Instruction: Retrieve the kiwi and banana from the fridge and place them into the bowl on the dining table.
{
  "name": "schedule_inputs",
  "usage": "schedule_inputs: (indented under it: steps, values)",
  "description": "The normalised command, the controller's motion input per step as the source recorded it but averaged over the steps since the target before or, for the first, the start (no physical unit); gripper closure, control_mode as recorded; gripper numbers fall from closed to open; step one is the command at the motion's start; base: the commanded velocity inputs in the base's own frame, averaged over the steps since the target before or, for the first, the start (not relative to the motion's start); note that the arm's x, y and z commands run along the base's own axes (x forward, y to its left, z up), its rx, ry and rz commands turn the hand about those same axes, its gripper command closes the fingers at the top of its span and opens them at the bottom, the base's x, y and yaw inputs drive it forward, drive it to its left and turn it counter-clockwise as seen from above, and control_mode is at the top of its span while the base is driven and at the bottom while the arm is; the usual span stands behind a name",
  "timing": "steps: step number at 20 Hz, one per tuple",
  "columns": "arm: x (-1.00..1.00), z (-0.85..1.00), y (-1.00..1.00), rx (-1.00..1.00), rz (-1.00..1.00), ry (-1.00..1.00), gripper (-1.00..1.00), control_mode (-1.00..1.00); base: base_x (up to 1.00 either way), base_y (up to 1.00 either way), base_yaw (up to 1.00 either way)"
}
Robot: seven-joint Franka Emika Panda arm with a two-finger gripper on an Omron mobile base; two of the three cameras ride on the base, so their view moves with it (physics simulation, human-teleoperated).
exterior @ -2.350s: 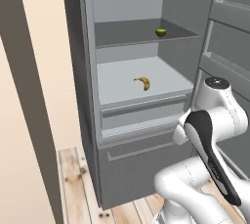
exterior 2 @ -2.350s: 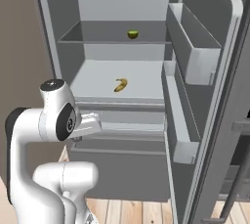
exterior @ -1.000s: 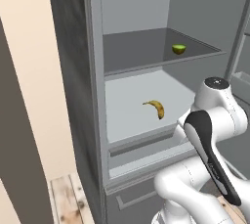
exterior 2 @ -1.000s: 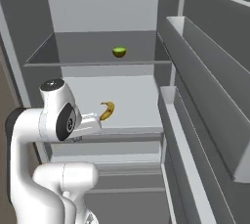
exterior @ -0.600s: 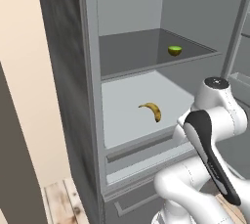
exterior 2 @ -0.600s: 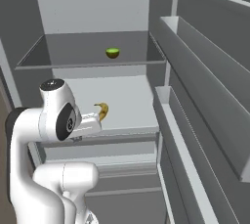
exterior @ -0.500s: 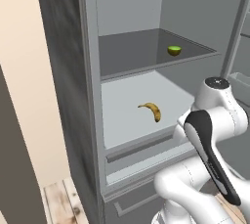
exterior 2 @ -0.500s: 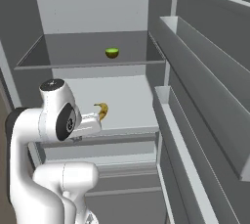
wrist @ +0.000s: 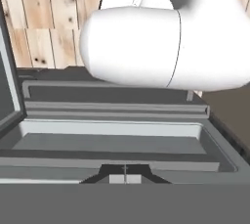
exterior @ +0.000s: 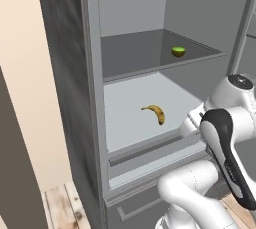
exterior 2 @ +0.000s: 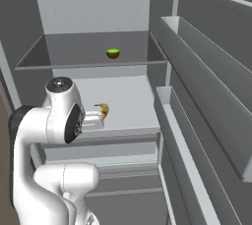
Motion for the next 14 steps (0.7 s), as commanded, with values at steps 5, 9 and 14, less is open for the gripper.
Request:
schedule_inputs:
  steps: [5, 9, 14]
  values:
    - [0.01, 0.16, 0.0, 0.09, 0.0, -0.09, 1.0, -1.0, 0.0, 0.0, 0.0]
    - [0.07, 0.12, 0.07, 0.0, -0.02, 0.0, 1.0, -1.0, 0.0, 0.0, 0.0]
    - [0.13, 0.04, 0.17, 0.0, -0.03, 0.0, -1.0, -1.0, 0.0, 0.0, 0.0]
